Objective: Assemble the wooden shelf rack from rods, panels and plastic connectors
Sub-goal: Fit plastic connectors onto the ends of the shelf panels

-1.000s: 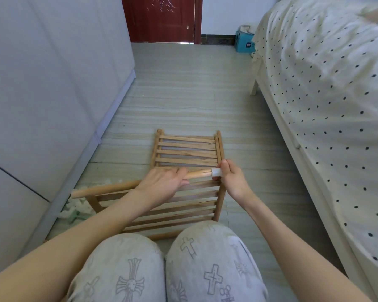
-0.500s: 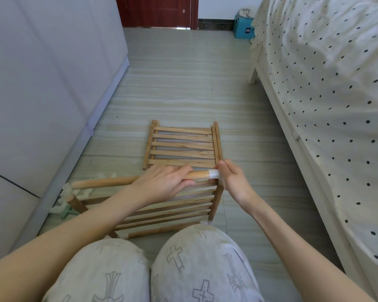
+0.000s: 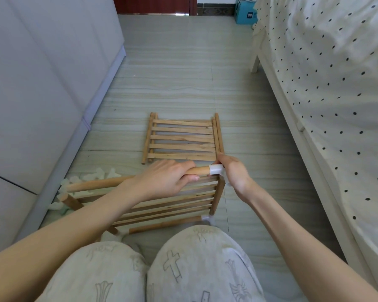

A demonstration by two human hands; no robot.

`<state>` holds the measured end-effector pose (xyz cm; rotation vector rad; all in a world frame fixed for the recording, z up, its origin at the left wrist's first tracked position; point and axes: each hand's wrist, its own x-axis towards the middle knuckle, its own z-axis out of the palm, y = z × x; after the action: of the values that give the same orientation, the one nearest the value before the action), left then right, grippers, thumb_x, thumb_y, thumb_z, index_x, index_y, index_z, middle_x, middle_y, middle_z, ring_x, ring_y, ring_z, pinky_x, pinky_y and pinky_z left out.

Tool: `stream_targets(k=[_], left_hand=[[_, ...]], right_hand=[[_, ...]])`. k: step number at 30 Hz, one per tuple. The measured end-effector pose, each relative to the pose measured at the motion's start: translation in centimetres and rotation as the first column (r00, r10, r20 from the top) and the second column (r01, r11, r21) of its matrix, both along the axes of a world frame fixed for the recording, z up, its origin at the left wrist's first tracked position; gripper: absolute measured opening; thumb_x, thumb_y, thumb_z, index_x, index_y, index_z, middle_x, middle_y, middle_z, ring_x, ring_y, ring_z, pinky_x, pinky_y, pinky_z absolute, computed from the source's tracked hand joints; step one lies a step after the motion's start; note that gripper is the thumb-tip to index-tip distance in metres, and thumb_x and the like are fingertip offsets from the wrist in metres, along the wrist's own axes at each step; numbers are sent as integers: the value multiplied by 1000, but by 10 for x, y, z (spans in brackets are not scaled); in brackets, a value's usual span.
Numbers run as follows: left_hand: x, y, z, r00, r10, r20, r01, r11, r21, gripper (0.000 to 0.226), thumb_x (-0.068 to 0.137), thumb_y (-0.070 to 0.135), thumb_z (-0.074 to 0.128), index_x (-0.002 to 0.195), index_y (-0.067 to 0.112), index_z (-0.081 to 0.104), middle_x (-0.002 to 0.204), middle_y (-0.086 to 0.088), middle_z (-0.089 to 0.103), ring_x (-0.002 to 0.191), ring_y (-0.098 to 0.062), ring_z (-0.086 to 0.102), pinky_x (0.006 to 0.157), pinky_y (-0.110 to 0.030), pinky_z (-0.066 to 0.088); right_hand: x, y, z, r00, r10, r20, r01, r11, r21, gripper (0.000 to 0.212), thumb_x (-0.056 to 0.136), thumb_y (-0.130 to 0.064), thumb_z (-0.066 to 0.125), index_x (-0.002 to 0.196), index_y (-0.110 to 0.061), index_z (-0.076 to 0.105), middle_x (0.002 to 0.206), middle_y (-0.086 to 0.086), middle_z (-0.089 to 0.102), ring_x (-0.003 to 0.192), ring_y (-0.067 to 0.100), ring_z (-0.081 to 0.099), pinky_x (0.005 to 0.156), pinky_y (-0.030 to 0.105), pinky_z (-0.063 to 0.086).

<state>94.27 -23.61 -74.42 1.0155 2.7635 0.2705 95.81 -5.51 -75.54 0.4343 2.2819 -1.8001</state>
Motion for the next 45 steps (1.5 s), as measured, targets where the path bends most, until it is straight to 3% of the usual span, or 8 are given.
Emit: stream_targets(k=[4,8,12,17,23,31,38,45], left_hand=[[-1,-5,1,999,35,-30,-34,999,37,29,96,50,36,112,29,47,89,13,54,75,-7,52,65,-26,39],[2,-29,-2,976,50,-211,-69,994,-82,49,88,57,48,126,27,38,114,7,57,97,-14,59,69,-26,39],[17,-58,-6,928,131,-347,-199,966,-166,59,79,56,62,123,24,38,116,5,57,100,-16,58,69,-27,40],[23,-58,-7,895,197,-401,-278,949,-153,46,85,44,60,119,21,39,109,3,56,94,-18,58,63,-27,35],[27,-52,-9,891,226,-393,-319,929,-189,38,92,40,53,119,18,37,108,-1,54,89,-21,61,61,-31,41],[26,-49,-12,862,271,-429,-376,909,-181,30,93,32,53,115,17,38,103,-2,55,84,-20,60,58,-29,38],[16,-70,-3,904,245,-349,-295,951,-95,36,93,36,51,125,21,42,119,1,55,110,-20,52,89,-33,39],[28,-162,-10,808,544,-227,-568,822,-50,30,93,25,53,122,18,51,118,-3,57,112,-23,47,95,-40,31]], right_hand=[[-2,-2,-3,999,-1,47,5,996,-85,37,98,-30,34,73,-12,53,72,2,57,73,15,45,63,23,36],[0,5,-15,989,-73,128,109,949,-296,57,99,-50,26,118,-6,57,115,12,61,108,21,55,96,30,39],[21,17,-39,997,-42,63,59,957,-284,40,102,-30,28,124,-14,57,120,1,61,115,14,53,110,37,34],[28,22,-57,969,243,-40,-241,969,56,25,95,-21,52,119,-15,56,111,-11,63,111,5,55,82,6,40],[23,22,-68,971,205,-125,-141,908,395,21,93,-28,56,107,-14,62,78,-20,59,83,3,55,67,15,37],[21,18,-70,980,155,-121,-97,916,390,17,92,-31,57,93,-15,61,77,-10,61,88,17,56,70,25,38],[15,11,-69,986,98,-135,-38,920,391,20,95,-27,53,99,-8,60,81,-2,62,81,16,56,65,25,37],[18,6,-62,994,91,-59,-51,877,478,22,98,-26,45,102,-5,52,90,6,62,95,32,59,72,31,39]])
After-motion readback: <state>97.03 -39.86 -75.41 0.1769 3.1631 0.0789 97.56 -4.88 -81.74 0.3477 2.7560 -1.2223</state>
